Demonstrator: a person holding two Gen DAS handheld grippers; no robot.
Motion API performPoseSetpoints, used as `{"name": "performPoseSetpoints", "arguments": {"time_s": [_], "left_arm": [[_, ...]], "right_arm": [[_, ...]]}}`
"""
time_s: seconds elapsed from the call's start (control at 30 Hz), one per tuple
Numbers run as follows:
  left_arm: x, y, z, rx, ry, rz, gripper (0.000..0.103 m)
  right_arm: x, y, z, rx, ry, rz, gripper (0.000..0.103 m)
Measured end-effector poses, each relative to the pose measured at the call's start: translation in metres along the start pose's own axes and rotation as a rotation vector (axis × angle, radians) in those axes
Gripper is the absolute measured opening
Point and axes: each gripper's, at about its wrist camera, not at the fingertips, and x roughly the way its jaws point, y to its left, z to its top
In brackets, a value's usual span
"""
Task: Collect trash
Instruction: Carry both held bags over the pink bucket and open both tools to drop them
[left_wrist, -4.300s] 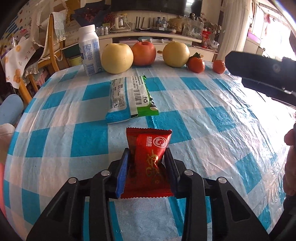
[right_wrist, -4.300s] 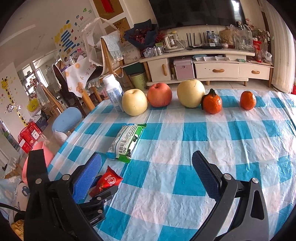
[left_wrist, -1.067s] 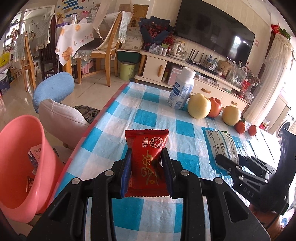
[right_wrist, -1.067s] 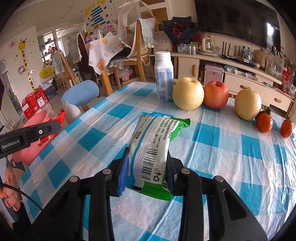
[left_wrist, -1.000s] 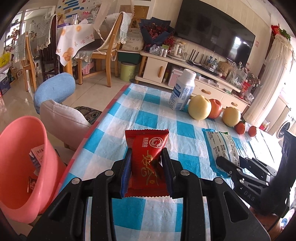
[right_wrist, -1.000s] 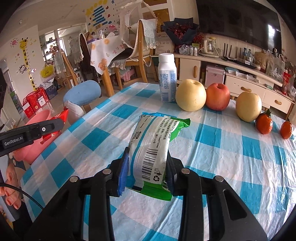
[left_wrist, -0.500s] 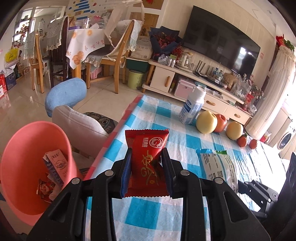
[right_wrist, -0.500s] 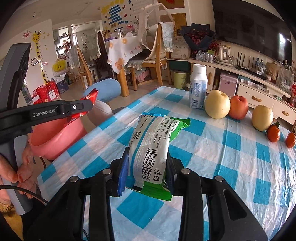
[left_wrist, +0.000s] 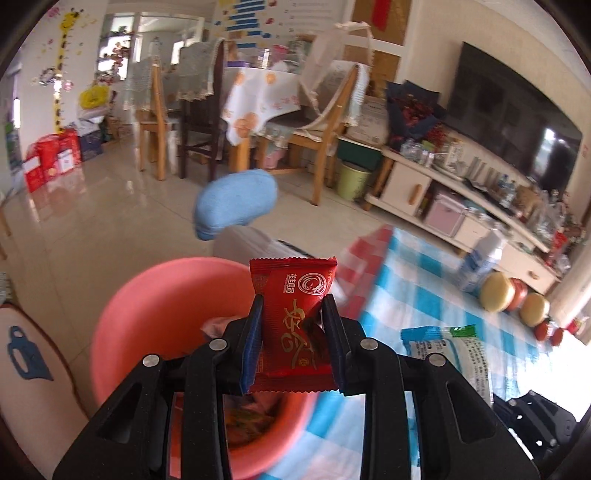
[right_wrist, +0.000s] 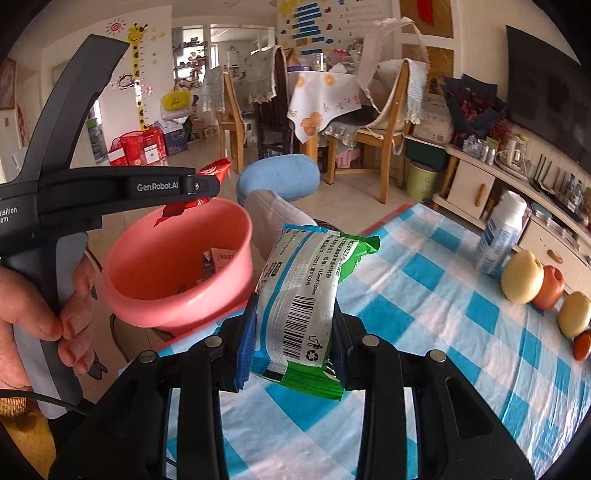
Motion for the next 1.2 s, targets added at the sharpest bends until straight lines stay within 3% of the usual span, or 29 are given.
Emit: {"name": "performPoseSetpoints", "arguments": {"time_s": [0.3, 0.67, 0.7, 0.8, 0.87, 0.93, 1.03, 1.1, 1.2], "left_arm": [[0.001, 0.054, 0.008, -0.047, -0.001, 0.119, 0.033], [0.008, 0.074, 0.009, -0.082, 0.033, 0.138, 0.034], [0.008, 0.073, 0.01, -0.081, 0.034, 0.139, 0.037], [0.008, 0.071, 0.01, -0.079, 0.024, 0.158, 0.069], [0.008, 0.064, 0.011, -0.07, 0.019, 0.159, 0.07], [0.01, 0.063, 0.011, -0.069, 0.024, 0.167, 0.079], [0.009, 0.059, 0.012, -0.056, 0.026, 0.178, 0.084], [0.009, 0.056, 0.012, -0.05, 0.027, 0.178, 0.09], [0.012, 0.051, 0.011, -0.032, 0.042, 0.19, 0.092]], "right_arm": [[0.042, 0.058, 0.028, -0.119, 0.026, 0.064, 0.036], [0.076, 0.083, 0.027, -0.189, 0.086, 0.11, 0.039], [0.076, 0.082, 0.026, -0.187, 0.082, 0.116, 0.043], [0.074, 0.079, 0.024, -0.174, 0.079, 0.121, 0.061], [0.072, 0.075, 0.022, -0.16, 0.074, 0.118, 0.062], [0.069, 0.071, 0.02, -0.145, 0.072, 0.106, 0.063], [0.062, 0.062, 0.016, -0.121, 0.061, 0.067, 0.068], [0.057, 0.055, 0.014, -0.101, 0.05, 0.042, 0.073], [0.048, 0.041, 0.011, -0.052, 0.038, -0.003, 0.083]]}}
